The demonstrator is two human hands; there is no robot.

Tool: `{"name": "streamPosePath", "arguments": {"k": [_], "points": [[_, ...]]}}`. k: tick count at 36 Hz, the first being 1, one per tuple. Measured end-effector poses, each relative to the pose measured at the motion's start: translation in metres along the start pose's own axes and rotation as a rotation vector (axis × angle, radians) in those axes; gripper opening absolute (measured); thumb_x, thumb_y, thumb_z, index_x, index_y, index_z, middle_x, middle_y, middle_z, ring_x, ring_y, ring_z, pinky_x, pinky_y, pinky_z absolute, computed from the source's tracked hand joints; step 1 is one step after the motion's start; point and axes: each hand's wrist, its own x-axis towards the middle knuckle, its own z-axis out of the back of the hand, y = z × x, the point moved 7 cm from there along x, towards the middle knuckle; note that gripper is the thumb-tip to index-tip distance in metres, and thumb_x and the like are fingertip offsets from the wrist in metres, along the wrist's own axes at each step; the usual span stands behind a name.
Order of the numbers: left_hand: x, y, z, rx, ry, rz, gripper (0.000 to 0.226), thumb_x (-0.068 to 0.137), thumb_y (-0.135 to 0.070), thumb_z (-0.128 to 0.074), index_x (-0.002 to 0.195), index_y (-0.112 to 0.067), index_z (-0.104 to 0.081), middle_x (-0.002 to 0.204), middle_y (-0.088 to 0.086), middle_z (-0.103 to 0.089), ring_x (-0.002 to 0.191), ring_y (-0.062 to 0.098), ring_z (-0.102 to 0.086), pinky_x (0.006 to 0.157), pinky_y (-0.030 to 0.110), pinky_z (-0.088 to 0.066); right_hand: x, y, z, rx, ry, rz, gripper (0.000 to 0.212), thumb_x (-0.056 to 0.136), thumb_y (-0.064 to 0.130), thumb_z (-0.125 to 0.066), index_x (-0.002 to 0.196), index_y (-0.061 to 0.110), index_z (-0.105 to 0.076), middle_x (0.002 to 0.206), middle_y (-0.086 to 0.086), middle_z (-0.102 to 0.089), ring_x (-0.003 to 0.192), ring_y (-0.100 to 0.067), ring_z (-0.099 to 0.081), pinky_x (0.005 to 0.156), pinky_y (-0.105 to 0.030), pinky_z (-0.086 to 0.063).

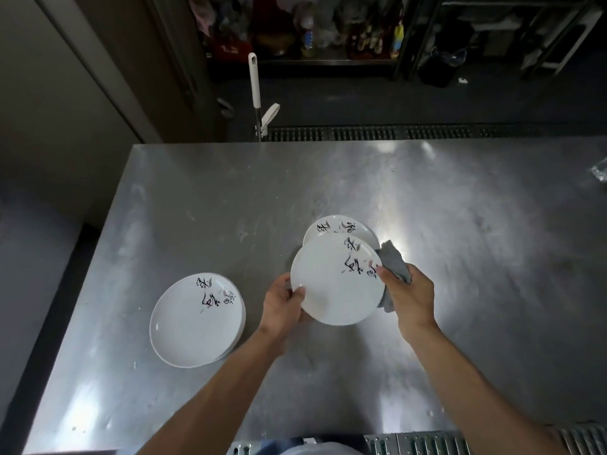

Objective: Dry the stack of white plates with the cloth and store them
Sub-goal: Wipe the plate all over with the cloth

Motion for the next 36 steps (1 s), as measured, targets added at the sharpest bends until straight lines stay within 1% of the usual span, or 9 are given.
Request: {"name": "streamPosePath", "arguments": {"k": [3, 8, 13, 21, 25, 28, 32, 34, 36], "points": [[0.015, 0.001, -0.012, -0.067, -0.068, 0.064, 0.026, 0.102, -0.001, -0.052, 0.122, -0.018, -0.056, 0.126, 0.012, -0.061, 0.107, 0.030, -0.066, 0.061, 0.033, -0.062, 0.003, -0.010, 0.015, -0.001, -0.046, -0.013, 0.018, 0.084, 0.012, -0.078, 0.074, 0.015, -0.063, 0.063, 0.005, -0.060, 0.056, -0.014, -0.054, 0.046, -0.023, -0.043], [0.030, 0.001, -0.024, -0.144, -0.150, 0.127, 0.034, 0.100, 0.004, -0.050, 0.122, -0.022, -0.047, 0.137, 0.017, -0.054, 0.116, 0.040, -0.064, 0.055, 0.033, -0.061, 0.003, -0.020, 0.031, -0.012, -0.049, -0.025, 0.014, 0.086, 0.015, -0.078, 0.077, 0.017, -0.066, 0.064, 0.003, -0.063, 0.052, -0.013, -0.056, 0.042, -0.025, -0.043], [0.040, 0.003, -0.030, -0.191, -0.182, 0.137, 0.039, 0.100, 0.006, -0.051, 0.128, -0.021, -0.049, 0.136, 0.020, -0.055, 0.114, 0.041, -0.065, 0.051, 0.029, -0.060, 0.003, -0.021, 0.035, 0.007, 0.001, -0.018, 0.008, 0.087, 0.015, -0.076, 0.085, 0.012, -0.069, 0.071, -0.002, -0.065, 0.058, -0.015, -0.059, 0.047, -0.025, -0.044], [0.050, 0.006, -0.046, -0.111, -0.085, 0.110, 0.047, 0.098, 0.003, -0.057, 0.140, -0.018, -0.054, 0.132, 0.020, -0.058, 0.106, 0.031, -0.060, 0.053, 0.027, -0.059, -0.004, -0.016, 0.019, 0.052, 0.111, -0.020, 0.008, 0.090, 0.012, -0.074, 0.090, 0.006, -0.068, 0.072, 0.000, -0.064, 0.061, -0.013, -0.059, 0.049, -0.024, -0.046], [0.059, 0.006, -0.048, -0.029, -0.052, 0.138, 0.047, 0.097, 0.000, -0.059, 0.139, -0.021, -0.052, 0.137, 0.017, -0.053, 0.104, 0.026, -0.052, 0.054, 0.029, -0.059, -0.006, -0.015, 0.011, 0.066, 0.138, -0.011, 0.005, 0.089, 0.013, -0.074, 0.085, 0.015, -0.071, 0.072, 0.002, -0.069, 0.064, -0.012, -0.064, 0.053, -0.022, -0.049], [0.062, 0.009, -0.048, 0.032, 0.033, 0.179, 0.060, 0.096, -0.004, -0.062, 0.149, -0.025, -0.042, 0.141, 0.013, -0.049, 0.101, 0.023, -0.049, 0.060, 0.033, -0.059, -0.008, -0.015, 0.004, 0.058, 0.170, -0.014, 0.005, 0.087, 0.021, -0.077, 0.086, 0.018, -0.073, 0.078, -0.001, -0.070, 0.072, -0.015, -0.066, 0.061, -0.029, -0.053], [0.055, 0.011, -0.041, 0.111, 0.142, 0.206, 0.075, 0.096, -0.013, -0.064, 0.158, -0.031, -0.027, 0.136, 0.008, -0.052, 0.086, 0.016, -0.051, 0.058, 0.029, -0.055, -0.016, -0.008, -0.009, 0.010, 0.209, -0.003, 0.026, 0.076, 0.042, -0.073, 0.086, 0.017, -0.070, 0.077, -0.003, -0.062, 0.073, -0.017, -0.058, 0.069, -0.035, -0.049], [0.051, 0.008, -0.029, 0.162, 0.098, 0.159, 0.079, 0.085, -0.017, -0.067, 0.157, -0.023, -0.034, 0.134, 0.015, -0.059, 0.085, 0.016, -0.054, 0.053, 0.025, -0.051, -0.022, -0.007, -0.023, -0.010, 0.261, 0.000, 0.028, 0.077, 0.044, -0.071, 0.087, 0.018, -0.070, 0.079, -0.006, -0.062, 0.075, -0.017, -0.057, 0.070, -0.036, -0.048], [0.047, -0.002, -0.010, 0.271, 0.036, 0.079, 0.066, 0.077, -0.020, -0.061, 0.142, -0.009, -0.055, 0.103, 0.012, -0.069, 0.070, 0.014, -0.058, 0.053, 0.027, -0.049, -0.029, -0.008, -0.041, -0.039, 0.327, 0.010, 0.024, 0.084, 0.039, -0.071, 0.091, 0.016, -0.069, 0.082, -0.012, -0.063, 0.077, -0.018, -0.057, 0.073, -0.037, -0.048]]}}
